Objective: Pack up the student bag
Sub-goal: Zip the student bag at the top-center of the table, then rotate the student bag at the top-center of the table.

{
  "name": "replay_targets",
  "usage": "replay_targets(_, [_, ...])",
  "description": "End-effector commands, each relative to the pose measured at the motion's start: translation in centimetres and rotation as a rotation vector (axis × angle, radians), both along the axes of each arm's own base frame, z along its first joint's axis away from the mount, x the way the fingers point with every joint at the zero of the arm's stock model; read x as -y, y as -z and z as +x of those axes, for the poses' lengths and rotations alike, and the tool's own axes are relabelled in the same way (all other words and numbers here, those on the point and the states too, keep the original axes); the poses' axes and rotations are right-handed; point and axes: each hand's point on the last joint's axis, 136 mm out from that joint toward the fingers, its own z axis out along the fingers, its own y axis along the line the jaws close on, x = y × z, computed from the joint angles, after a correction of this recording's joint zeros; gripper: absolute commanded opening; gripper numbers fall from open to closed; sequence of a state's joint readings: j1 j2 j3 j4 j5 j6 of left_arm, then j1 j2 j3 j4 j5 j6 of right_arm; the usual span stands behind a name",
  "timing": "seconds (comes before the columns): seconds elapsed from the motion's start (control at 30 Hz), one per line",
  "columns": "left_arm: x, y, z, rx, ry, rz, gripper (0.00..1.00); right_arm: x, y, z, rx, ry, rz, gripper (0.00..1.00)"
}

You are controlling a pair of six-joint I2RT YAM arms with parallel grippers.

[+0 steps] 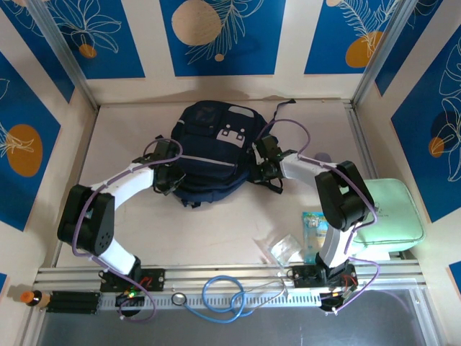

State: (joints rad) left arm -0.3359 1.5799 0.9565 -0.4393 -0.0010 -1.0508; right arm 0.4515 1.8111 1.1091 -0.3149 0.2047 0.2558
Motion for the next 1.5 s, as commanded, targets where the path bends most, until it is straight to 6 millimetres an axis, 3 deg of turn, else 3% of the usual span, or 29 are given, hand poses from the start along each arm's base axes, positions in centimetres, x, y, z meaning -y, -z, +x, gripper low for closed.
replay_targets(0.0, [-2.4,0.7,-0.7,-0.045,-0.011,0.087,0.0,1.9,-0.9,2.3,0.005,0.104,-0.001,0.08])
replay_targets(0.23, [-2.7,0.3,-1.0,-0.022,0.009,0.098,0.0,4.7,-0.8,3.2,-0.06,0.317,-0.013,0.21])
replay_targets(0.33, [-2.2,0.0,-1.2,-0.016,0.031,0.073,0.0,3.8,-2.0,2.9,-0.061,0.278,0.019,0.3])
replay_targets(0.6, [0.3,-0.9,-3.0,-0.032,0.111,0.024,0.0,1.2,-6.6,-0.4,0.013,0.152,0.206,0.6])
replay_targets(0.73, [0.5,-0.8,-5.0,-0.065,0.127,0.049,0.0,1.3,-8.7,-0.9,0.051,0.171,0.288,0.65])
replay_targets(0.83, [1.7,-1.3,-5.7,-0.033,0.173,0.038,0.0,1.2,-9.4,-0.8,0.062,0.188,0.316,0.65])
replay_targets(0.9, [3.1,-1.8,-5.2,0.019,0.244,0.003,0.09,1.2,-9.6,-0.5,0.069,0.202,0.331,0.66])
replay_targets(0.97, [3.7,-2.8,-4.8,0.064,0.308,0.01,0.25,1.2,-9.9,-0.2,0.072,0.219,0.344,0.65])
replay_targets(1.13, [4.3,-5.9,-4.3,0.143,0.536,0.136,0.58,1.5,-10.5,0.1,0.082,0.25,0.362,0.65])
replay_targets(1.3, [9.6,-8.8,-4.4,0.22,0.986,0.159,0.63,2.2,-10.4,0.1,0.068,0.295,0.357,0.64])
replay_targets(1.47, [12.3,-7.9,-2.8,0.248,1.255,0.298,0.64,2.6,-10.3,-0.2,0.075,0.324,0.37,0.64])
